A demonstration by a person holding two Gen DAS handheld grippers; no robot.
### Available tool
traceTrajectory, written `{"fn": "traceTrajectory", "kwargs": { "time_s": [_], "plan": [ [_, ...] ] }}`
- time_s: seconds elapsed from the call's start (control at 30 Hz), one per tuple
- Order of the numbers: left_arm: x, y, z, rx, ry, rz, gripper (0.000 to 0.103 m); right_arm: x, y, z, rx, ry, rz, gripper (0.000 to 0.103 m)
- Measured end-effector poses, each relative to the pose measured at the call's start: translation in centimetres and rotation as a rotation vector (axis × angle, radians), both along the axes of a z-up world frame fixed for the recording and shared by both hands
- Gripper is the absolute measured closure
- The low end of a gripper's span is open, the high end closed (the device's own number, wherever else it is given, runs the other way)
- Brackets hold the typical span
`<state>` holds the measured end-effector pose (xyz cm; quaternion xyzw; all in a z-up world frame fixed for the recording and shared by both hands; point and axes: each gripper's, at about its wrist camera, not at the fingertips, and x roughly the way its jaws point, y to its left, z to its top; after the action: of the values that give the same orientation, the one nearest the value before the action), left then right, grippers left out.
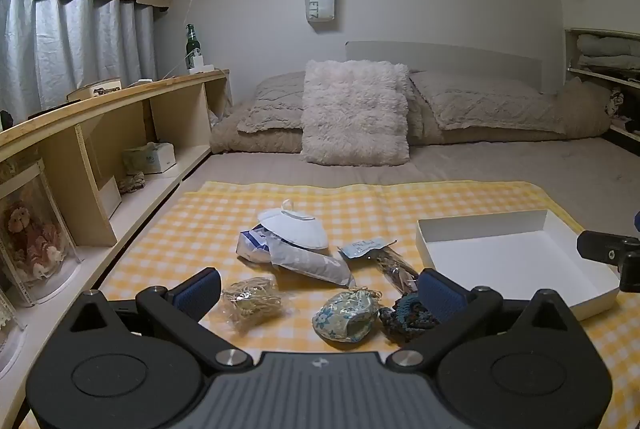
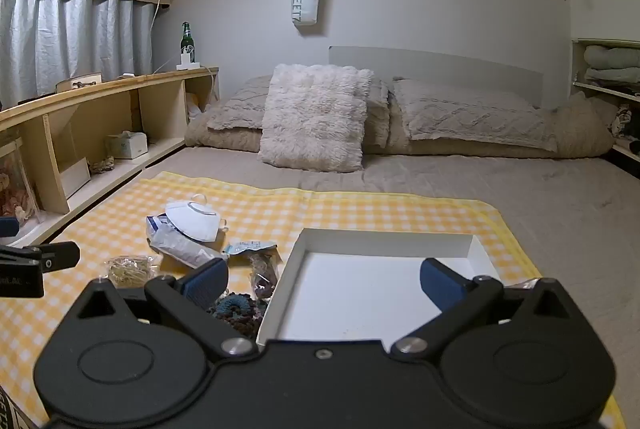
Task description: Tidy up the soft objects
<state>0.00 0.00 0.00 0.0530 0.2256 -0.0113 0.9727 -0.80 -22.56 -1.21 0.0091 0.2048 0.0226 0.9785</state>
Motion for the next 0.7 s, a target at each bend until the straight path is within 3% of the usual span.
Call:
{"fn": "traceTrajectory", "kwargs": {
  "time_s": [0.7],
  "plan": [
    [0.00,-0.01,-0.01,0.004,0.002,0.000,0.000,-0.02,0.03,-0.02,-0.008,0.003,0.003,0.000]
  ]
}}
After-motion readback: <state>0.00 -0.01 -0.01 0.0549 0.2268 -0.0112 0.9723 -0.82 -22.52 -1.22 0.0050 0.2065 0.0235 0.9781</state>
